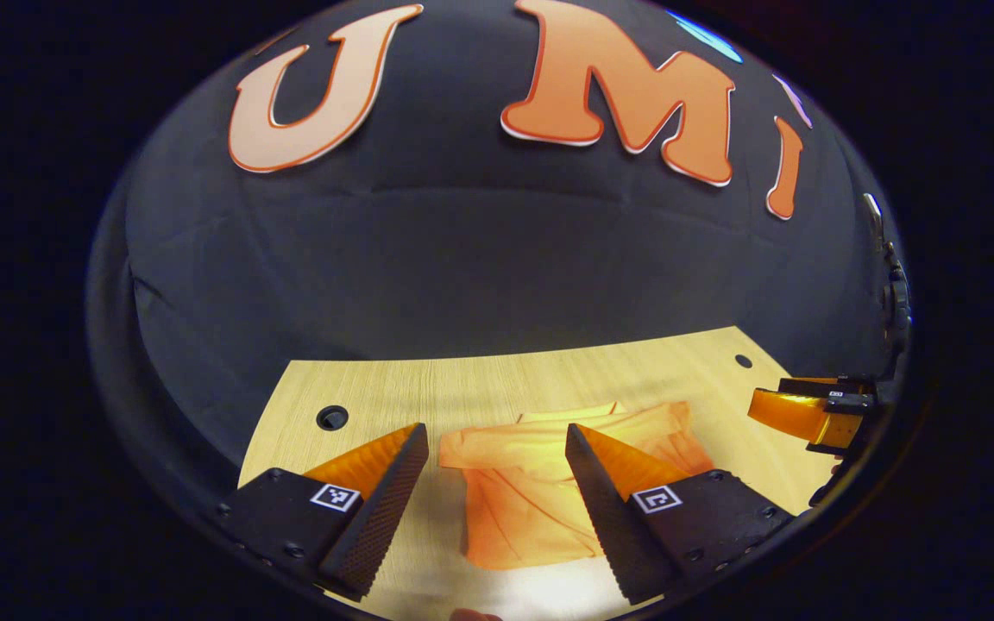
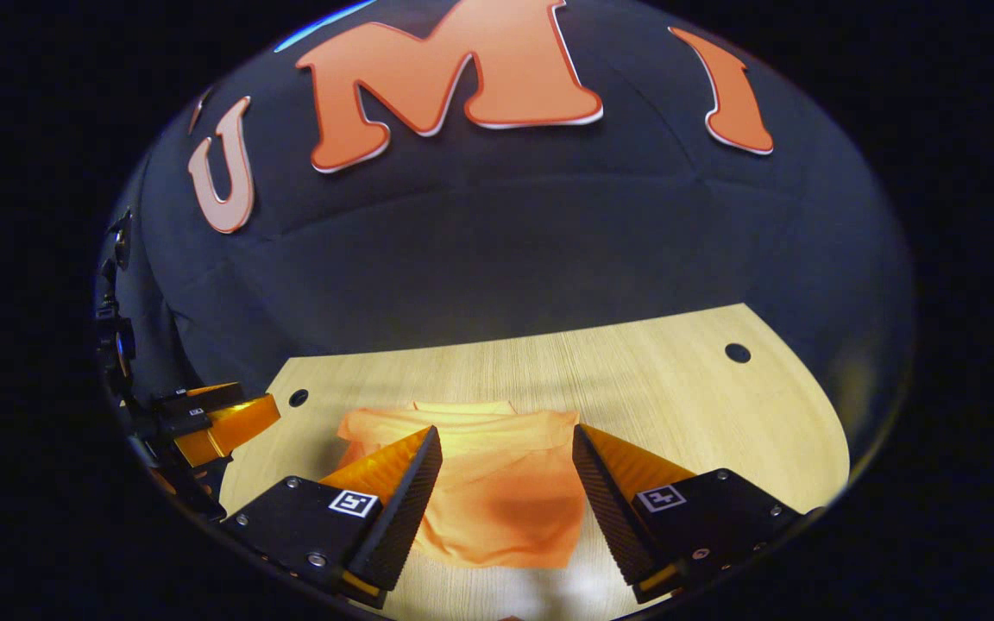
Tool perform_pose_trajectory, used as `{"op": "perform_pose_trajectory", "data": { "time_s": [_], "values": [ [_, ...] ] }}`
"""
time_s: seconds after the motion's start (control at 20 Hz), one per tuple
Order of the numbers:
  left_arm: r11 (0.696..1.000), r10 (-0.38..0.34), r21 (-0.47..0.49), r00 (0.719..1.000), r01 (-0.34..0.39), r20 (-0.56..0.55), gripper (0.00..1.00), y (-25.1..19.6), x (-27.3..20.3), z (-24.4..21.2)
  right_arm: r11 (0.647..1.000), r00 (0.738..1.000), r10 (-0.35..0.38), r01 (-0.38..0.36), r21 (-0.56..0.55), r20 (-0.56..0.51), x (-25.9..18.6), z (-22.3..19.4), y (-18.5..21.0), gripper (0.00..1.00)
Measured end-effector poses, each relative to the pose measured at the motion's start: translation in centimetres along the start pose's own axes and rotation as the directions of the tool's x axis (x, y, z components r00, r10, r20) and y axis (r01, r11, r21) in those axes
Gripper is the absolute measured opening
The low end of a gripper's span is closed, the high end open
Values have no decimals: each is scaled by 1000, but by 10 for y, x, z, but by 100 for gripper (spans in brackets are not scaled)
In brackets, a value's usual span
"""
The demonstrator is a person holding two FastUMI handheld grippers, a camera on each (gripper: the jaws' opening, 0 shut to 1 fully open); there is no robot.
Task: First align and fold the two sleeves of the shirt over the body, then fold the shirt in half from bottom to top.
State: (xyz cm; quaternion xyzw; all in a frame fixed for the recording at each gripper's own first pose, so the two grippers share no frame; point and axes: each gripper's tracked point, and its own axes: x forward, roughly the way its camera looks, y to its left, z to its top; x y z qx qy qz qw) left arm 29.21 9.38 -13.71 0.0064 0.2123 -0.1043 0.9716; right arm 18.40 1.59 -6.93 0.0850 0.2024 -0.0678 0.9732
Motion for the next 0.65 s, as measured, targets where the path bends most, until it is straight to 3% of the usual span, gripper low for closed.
{"op": "perform_pose_trajectory", "data": {
  "time_s": [0.3,0.65],
  "values": [
    [1000,-3,-21,985,7,173,98,5,-60,15,1000,983,18,-13,-25,183,-80,32,2,93],
    [1000,14,-18,950,-8,312,98,-19,-127,16,995,961,92,-78,-65,260,-141,12,13,93]
  ]
}}
